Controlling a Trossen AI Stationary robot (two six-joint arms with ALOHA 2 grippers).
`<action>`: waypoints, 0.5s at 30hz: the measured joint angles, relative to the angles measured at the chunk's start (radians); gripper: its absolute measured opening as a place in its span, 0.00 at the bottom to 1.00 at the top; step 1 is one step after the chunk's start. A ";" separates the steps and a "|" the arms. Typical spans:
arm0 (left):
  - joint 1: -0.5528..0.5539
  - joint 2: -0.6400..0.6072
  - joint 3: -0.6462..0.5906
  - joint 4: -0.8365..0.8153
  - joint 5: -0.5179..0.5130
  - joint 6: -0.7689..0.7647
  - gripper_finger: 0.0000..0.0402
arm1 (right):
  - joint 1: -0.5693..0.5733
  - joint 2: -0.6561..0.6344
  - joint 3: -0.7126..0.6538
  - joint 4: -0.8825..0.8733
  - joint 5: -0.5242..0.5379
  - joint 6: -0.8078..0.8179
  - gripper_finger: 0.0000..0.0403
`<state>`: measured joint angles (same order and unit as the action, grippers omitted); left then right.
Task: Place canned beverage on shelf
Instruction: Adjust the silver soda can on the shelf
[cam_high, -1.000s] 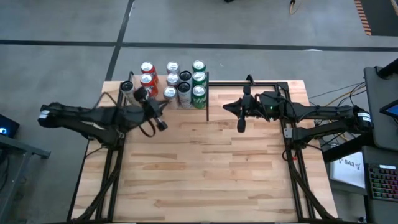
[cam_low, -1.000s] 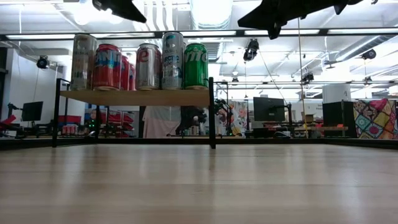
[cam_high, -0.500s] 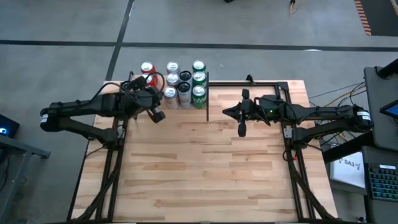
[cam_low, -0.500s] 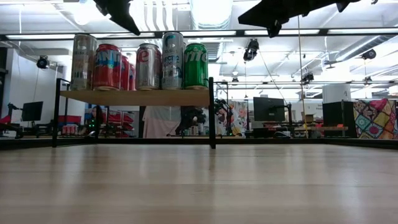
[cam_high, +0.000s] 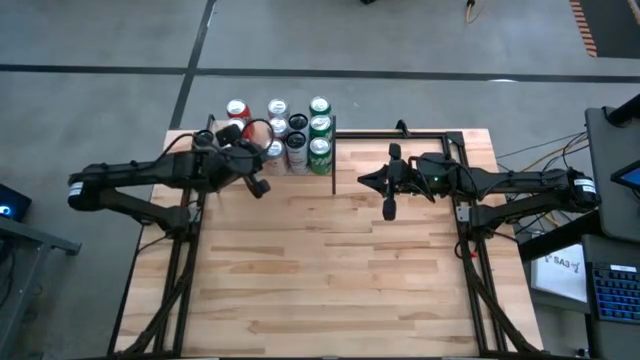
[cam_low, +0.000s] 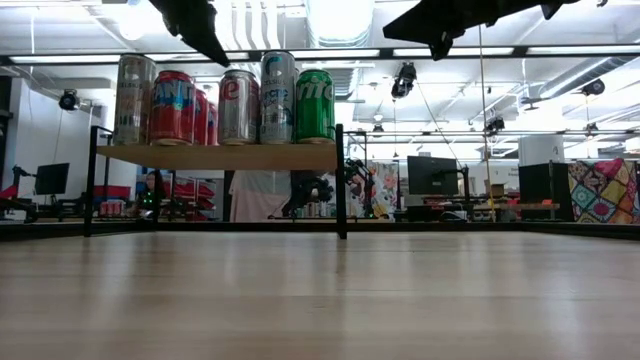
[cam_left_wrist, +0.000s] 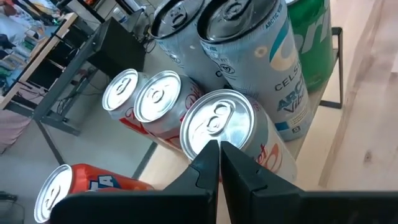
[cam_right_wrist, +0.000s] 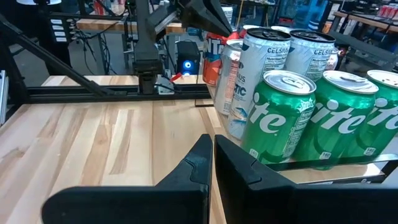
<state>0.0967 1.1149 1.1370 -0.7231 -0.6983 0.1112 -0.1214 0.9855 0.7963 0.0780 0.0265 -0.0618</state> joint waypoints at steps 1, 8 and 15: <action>0.001 0.008 0.000 0.002 -0.002 0.004 0.00 | 0.002 0.000 0.000 0.000 0.001 0.000 0.02; 0.002 0.040 -0.001 0.006 -0.052 -0.002 0.00 | 0.015 0.000 0.000 -0.001 0.000 -0.001 0.02; 0.002 0.039 -0.001 0.008 -0.025 -0.102 0.00 | 0.015 0.000 0.000 -0.016 0.001 -0.001 0.02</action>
<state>0.0982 1.1535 1.1362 -0.7153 -0.7232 0.0096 -0.1066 0.9855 0.7963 0.0622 0.0273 -0.0631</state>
